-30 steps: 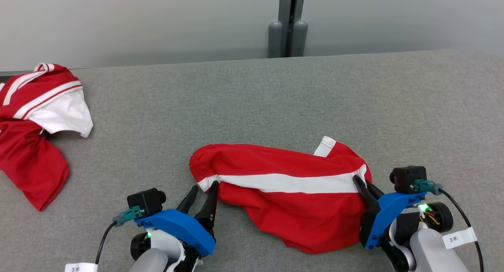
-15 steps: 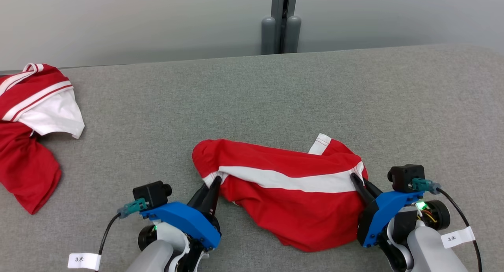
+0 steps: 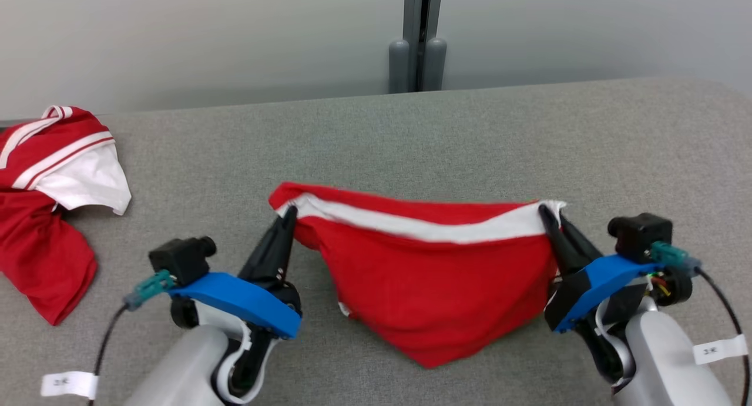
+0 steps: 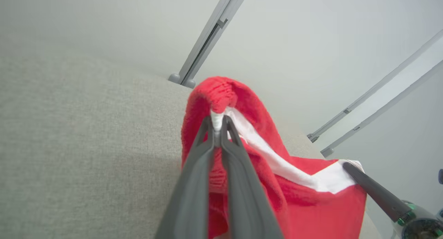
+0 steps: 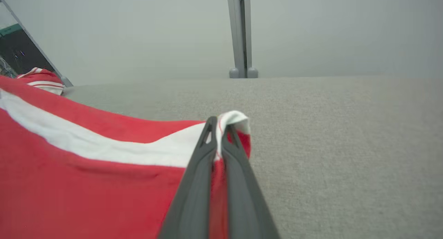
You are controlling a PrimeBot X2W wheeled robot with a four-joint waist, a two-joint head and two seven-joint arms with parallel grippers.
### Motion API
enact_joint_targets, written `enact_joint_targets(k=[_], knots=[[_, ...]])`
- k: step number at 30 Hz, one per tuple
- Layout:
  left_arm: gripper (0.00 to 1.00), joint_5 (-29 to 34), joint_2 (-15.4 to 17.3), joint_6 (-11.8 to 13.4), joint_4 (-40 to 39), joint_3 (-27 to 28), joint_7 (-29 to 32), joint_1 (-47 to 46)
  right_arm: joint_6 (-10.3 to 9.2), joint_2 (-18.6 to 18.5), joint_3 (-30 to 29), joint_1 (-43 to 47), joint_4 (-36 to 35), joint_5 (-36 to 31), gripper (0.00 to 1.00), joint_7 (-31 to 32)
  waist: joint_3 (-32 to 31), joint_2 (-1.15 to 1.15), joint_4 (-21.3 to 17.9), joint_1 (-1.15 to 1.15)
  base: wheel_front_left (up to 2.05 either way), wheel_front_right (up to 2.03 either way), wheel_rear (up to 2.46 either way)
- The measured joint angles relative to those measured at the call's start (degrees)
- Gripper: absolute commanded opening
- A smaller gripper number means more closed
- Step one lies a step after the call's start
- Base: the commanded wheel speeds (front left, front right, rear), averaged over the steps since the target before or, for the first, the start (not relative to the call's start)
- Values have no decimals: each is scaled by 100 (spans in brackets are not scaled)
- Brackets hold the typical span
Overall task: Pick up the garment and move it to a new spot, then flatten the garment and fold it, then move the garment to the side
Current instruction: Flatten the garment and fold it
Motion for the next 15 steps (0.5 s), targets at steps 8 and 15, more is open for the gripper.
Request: enact_joint_targets(k=[8,15], knots=[[0,739,711,1,-1784,604,-38,51,0,-269,-191,137,-1874,327,0,91,-338,0,23,0,0,0,0],[0,1191,1399,386,-3967,861,296,-99,0,-398,-687,338,-3957,160,0,740,-492,0,20,0,0,0,0]])
